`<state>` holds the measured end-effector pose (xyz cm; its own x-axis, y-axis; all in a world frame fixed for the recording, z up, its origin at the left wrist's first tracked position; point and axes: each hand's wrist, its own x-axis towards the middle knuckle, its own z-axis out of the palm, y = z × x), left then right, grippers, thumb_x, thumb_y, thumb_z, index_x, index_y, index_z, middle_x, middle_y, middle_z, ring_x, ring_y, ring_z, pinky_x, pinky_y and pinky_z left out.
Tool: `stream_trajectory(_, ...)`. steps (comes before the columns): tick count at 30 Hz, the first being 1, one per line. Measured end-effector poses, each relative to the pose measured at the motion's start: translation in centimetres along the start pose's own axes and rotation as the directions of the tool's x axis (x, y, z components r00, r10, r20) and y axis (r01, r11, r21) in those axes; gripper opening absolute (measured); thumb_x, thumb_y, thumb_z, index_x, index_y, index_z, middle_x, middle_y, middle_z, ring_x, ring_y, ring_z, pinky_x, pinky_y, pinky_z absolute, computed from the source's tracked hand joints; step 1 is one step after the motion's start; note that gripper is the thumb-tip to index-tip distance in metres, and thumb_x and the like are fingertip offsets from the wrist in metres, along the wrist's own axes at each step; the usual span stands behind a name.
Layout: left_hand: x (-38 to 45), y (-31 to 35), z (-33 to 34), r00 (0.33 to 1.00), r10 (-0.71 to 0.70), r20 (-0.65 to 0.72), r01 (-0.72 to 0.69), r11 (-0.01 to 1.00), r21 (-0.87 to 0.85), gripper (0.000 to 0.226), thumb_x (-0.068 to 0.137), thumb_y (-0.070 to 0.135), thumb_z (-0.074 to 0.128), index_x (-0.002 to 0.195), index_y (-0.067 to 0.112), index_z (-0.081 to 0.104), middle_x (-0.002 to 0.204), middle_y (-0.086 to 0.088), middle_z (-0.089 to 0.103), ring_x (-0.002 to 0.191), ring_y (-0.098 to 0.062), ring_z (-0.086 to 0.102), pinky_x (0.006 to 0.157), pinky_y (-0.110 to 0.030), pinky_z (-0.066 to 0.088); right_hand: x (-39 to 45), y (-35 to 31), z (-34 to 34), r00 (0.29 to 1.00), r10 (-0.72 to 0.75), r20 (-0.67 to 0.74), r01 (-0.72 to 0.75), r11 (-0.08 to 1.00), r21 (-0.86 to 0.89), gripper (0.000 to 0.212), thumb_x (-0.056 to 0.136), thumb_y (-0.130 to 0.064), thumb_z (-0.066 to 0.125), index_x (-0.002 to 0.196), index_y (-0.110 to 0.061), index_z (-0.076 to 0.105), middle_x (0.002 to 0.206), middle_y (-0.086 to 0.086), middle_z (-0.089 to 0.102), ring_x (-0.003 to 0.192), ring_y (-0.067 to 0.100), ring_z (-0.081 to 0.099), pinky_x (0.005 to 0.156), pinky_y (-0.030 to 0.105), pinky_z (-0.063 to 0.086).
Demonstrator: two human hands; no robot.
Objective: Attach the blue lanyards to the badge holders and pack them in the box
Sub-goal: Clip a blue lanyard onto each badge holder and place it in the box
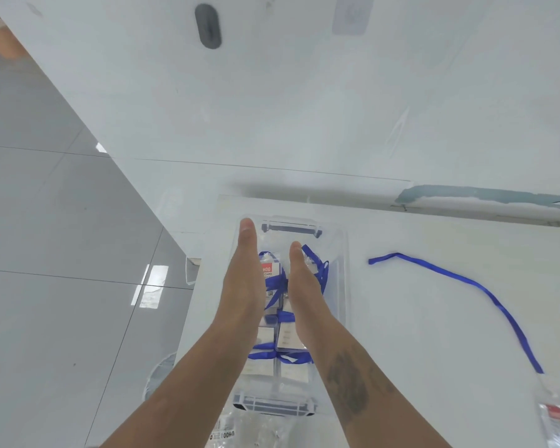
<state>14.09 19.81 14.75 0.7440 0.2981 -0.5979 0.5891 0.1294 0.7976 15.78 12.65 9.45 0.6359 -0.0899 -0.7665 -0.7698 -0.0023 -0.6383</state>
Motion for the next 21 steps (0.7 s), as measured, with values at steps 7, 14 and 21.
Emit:
stream_trajectory(7,-1.1,-0.5,-0.6,0.976,0.19,0.109,-0.183,0.981,-0.069,0.048,0.096,0.067,0.027,0.129,0.041,0.05,0.117,0.028,0.057,0.107,0.016,0.056,0.093,-0.013,0.037,-4.5,-0.8,-3.2,0.981,-0.178,0.077,0.174,0.983,0.053,0.057,0.096,-0.067,0.028,0.144,-0.038,0.039,0.127,-0.017,0.051,0.107,0.001,0.052,0.093,0.019,0.04)
stream_trajectory(14,-3.0,-0.3,-0.3,0.898,0.418,0.135,-0.421,0.907,-0.007,0.072,0.075,0.081,0.029,0.133,0.044,0.049,0.127,0.031,0.053,0.128,-0.002,0.047,0.117,-0.043,0.03,-9.5,-0.9,-6.5,0.87,-0.492,-0.028,0.492,0.865,0.099,0.052,0.094,-0.066,0.033,0.136,-0.039,0.048,0.144,-0.019,0.048,0.136,0.003,0.04,0.119,0.041,0.026)
stream_trajectory(21,-6.8,-0.7,3.6,0.884,0.446,0.137,-0.452,0.892,0.017,0.041,0.088,0.072,0.03,0.114,0.052,0.055,0.105,0.043,0.059,0.113,0.004,0.052,0.109,-0.035,0.036,-12.0,0.6,-14.6,0.776,-0.62,-0.115,0.625,0.781,0.007,0.069,0.083,-0.063,0.033,0.143,-0.032,0.046,0.143,-0.02,0.05,0.134,0.0,0.043,0.118,0.038,0.03)
